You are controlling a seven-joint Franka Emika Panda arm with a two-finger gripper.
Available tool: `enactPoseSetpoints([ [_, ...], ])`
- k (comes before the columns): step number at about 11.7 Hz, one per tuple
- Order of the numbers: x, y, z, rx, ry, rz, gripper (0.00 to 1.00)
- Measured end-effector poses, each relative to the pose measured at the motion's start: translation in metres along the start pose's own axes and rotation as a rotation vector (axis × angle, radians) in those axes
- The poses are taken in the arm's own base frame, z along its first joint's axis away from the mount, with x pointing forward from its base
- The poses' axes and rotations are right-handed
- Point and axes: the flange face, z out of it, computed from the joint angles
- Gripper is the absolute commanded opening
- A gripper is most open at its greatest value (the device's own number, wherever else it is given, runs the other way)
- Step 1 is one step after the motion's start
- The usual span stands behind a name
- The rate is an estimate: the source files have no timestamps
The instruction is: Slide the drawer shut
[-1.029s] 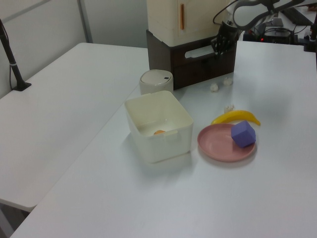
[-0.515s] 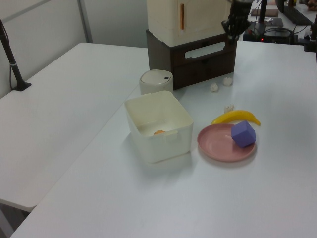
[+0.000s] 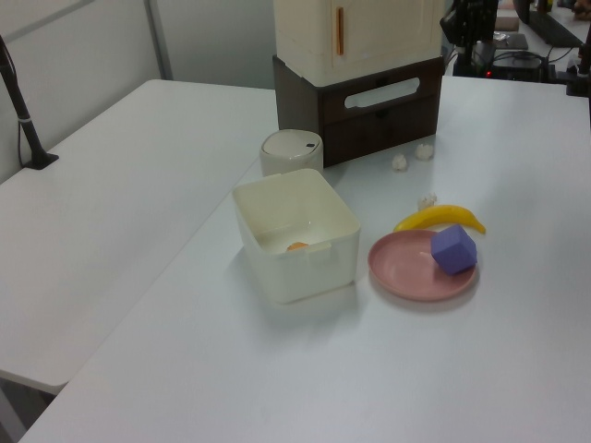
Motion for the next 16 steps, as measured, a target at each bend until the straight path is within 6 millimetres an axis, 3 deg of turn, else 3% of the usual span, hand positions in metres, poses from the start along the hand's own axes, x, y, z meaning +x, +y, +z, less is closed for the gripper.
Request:
enactPoseSetpoints([
  [5,-0.008,-0.046,-0.005,0.034,0.074,-0.101,1.00],
  [9,-0.007,-0.046,-0.012,-0.040,0.105,-0.335,1.00],
  [16,-0.015,-0.060,-0.010,-0.081,0.095,-0.390,1.00],
])
